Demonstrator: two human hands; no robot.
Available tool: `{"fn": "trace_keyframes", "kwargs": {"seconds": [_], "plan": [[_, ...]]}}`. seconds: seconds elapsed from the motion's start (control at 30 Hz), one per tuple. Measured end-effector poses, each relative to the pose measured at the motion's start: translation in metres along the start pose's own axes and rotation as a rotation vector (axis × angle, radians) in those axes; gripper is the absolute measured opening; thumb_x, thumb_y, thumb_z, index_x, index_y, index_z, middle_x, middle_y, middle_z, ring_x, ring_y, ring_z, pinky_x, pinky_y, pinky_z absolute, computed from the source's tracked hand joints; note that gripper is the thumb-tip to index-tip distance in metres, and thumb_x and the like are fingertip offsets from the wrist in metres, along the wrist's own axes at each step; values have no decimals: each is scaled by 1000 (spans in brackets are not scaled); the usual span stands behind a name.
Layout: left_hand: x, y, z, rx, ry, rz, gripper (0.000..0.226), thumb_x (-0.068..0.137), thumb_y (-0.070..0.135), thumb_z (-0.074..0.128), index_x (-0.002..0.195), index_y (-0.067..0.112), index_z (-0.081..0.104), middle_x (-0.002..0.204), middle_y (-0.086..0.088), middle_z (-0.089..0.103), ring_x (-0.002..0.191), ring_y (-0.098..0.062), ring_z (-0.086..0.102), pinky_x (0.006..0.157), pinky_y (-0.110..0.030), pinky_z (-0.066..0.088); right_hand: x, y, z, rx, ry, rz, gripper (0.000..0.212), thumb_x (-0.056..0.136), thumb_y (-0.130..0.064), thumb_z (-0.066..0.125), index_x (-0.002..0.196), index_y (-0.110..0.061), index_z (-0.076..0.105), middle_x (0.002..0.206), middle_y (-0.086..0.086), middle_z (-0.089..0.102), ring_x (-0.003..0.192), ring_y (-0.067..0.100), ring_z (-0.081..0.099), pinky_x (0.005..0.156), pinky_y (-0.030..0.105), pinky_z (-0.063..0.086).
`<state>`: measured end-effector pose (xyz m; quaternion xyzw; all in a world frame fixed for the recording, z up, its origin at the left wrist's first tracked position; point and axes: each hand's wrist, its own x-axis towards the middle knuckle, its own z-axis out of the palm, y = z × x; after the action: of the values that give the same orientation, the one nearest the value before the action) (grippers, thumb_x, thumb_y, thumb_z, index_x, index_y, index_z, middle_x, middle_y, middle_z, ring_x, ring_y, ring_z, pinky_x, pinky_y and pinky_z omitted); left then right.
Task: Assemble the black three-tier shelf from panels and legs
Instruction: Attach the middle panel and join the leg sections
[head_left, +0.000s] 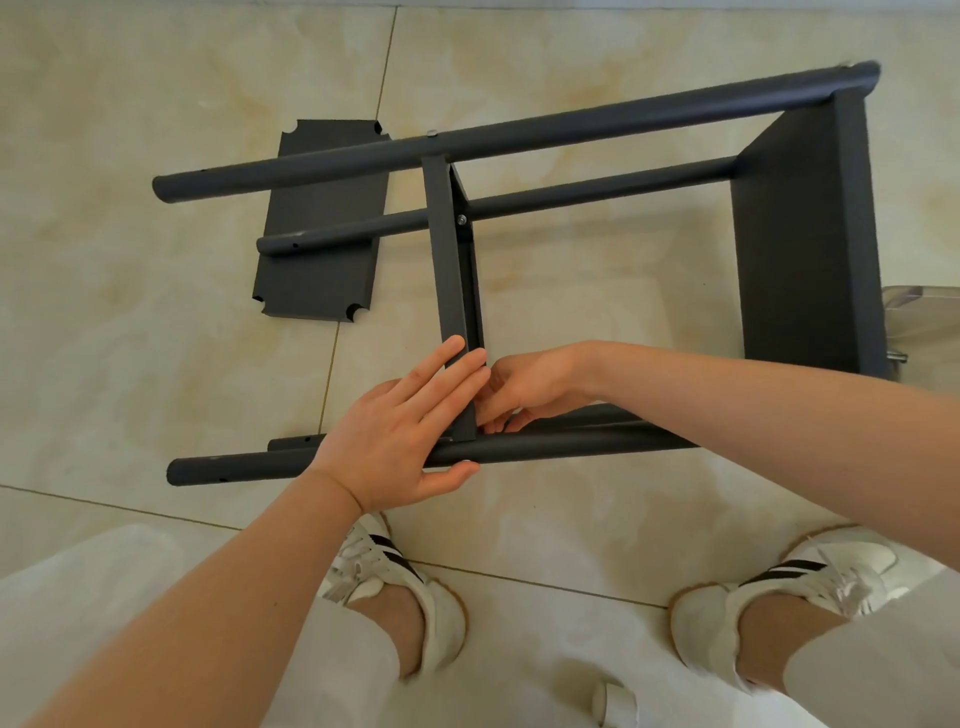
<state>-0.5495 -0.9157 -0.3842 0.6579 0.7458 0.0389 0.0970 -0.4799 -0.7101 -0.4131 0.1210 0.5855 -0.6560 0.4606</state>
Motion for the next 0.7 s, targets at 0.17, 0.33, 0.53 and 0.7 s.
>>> {"fn": "trace_keyframes", "kwargs": {"seconds": [0.17,0.33,0.53,0.7], "plan": [[0,0,1,-3,1,-2,85,95,64,40,160,13,19,169,-3,14,156,-22,9,104,-34,44,2,3,4,26,28,-8,24,97,-15,58,113,1,66,99,12,67,93,22,63,99,39,49],[0,0,0,-7,5,-3,86,95,65,41,160,13,18,169,-3,14,156,-21,9,101,-34,48,-1,5,4,61,34,-45,25,94,-10,57,116,1,64,107,16,69,99,19,66,100,36,49],[0,1,0,-2,7,-2,85,96,65,39,160,13,18,169,-4,14,156,-22,9,99,-36,52,-7,10,4,101,70,-43,19,95,-12,60,108,0,69,96,7,72,97,19,67,95,33,53],[0,1,1,-3,16,-7,85,96,65,37,160,14,18,169,-2,12,157,-20,5,96,-37,54,-10,5,7,-30,122,-43,28,96,-14,57,113,6,64,110,21,69,99,22,66,106,45,46]]}}
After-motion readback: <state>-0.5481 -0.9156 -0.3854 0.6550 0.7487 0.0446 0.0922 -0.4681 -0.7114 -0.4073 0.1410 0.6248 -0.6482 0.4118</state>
